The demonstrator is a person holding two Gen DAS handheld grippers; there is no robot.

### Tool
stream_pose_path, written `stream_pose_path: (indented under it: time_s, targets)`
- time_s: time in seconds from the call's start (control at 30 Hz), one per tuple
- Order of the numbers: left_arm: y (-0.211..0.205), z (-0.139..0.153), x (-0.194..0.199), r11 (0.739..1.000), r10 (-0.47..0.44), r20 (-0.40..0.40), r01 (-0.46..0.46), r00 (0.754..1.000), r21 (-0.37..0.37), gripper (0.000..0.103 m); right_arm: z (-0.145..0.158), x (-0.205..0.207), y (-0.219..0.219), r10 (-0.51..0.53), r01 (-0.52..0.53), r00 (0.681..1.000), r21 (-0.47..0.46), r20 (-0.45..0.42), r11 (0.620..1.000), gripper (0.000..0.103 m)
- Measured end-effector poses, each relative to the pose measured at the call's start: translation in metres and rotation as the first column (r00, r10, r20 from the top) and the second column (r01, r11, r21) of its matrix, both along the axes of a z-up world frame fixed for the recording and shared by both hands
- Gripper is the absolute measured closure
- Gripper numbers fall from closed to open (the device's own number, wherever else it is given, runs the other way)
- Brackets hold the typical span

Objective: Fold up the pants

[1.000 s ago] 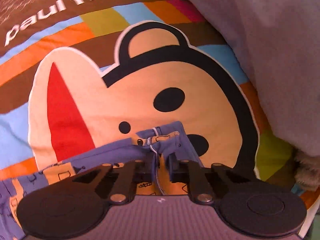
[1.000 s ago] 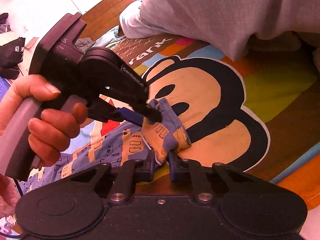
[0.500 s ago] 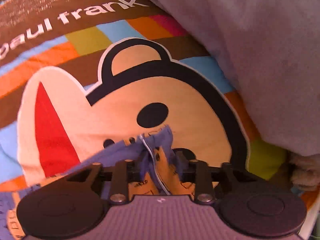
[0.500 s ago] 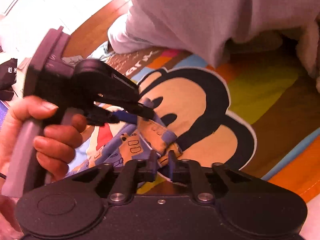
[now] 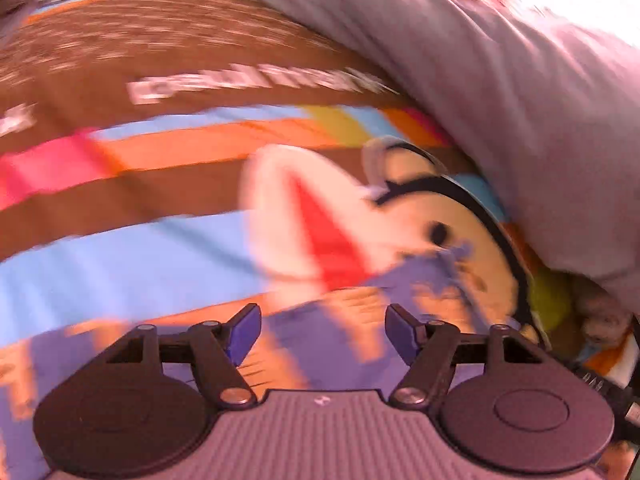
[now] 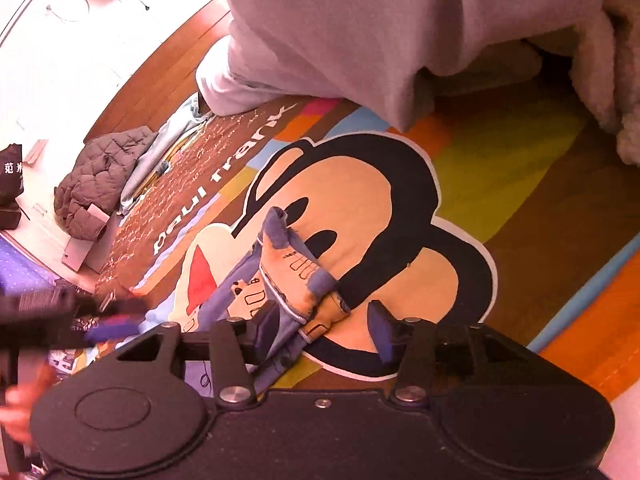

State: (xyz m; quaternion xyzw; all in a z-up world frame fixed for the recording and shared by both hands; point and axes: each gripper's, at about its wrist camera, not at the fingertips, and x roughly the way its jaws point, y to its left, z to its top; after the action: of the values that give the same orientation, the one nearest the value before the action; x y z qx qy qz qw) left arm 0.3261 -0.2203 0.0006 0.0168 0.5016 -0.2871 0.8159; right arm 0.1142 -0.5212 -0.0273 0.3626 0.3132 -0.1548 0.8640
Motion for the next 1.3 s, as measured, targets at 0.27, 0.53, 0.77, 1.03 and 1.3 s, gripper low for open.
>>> stream_pose_path:
  time_s: [0.27,0.53,0.77,1.03,1.3]
  targets:
    - [0.148,0.033,-0.032,0.856,0.509,0.123,-0.486,0.852,-0.177,0.02,0.0,0.037,-0.001,0.01,-0.014,0.995,-0.04,-0.097,0.999,0.077]
    - [0.172,0.02,-0.014,0.936,0.308,0.262,-0.341,0.915,0.091,0.02,0.017,0.026,0.018,0.059,-0.117,0.97,-0.24,-0.234,0.964,0.086]
    - [0.147,-0.014,0.02,0.981,0.02,0.227,-0.063,0.974,0.184,0.018,0.056,0.037,0.052,0.095,-0.173,0.978,-0.46,-0.188,0.871,0.038]
    - [0.143,-0.035,0.02,0.95,-0.183,0.161,0.132,0.97,0.284,0.066,0.053,0.158,0.131,0.685,-0.675,0.723,-0.297,-0.087,0.675,0.039]
    - [0.149,-0.033,0.026,0.952,-0.199,0.156,0.153,0.967,0.266,0.073,0.009,0.254,0.209,0.919,-0.922,0.368,-0.186,-0.142,0.341,0.05]
